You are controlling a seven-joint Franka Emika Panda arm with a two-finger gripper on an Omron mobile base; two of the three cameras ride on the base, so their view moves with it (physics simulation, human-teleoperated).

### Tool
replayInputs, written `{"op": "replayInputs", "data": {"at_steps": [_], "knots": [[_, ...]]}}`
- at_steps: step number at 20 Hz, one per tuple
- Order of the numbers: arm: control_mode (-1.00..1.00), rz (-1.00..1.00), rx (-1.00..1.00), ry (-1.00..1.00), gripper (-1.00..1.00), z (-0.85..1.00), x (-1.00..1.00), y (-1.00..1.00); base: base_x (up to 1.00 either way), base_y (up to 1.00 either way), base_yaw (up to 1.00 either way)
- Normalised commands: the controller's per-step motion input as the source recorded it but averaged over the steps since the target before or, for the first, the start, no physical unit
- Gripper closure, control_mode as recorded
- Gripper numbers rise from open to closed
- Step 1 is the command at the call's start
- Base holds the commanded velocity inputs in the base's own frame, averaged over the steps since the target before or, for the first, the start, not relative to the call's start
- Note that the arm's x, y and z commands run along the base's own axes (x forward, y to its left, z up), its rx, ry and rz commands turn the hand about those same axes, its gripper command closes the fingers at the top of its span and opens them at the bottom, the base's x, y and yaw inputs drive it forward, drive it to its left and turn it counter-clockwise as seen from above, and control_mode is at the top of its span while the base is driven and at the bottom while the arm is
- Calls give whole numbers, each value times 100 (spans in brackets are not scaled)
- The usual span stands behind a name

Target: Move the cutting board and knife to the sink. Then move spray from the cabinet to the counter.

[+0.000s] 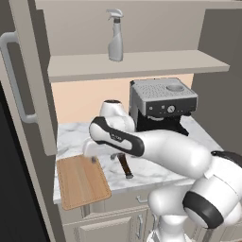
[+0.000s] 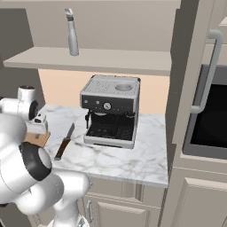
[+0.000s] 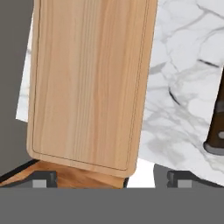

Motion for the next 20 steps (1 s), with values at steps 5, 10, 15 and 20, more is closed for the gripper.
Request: {"op": "replayInputs", "data": {"at_steps": [5, 10, 15, 20], "knots": [[-100, 7, -8, 10, -100, 10, -50, 1, 0, 0, 0], [-100, 3, -5, -2, -100, 6, -52, -9, 0, 0, 0], [-100, 5, -3, -3, -100, 7, -54, -12, 0, 0, 0], [-100, 7, -1, -1, -100, 10, -47, -15, 0, 0, 0]]}}
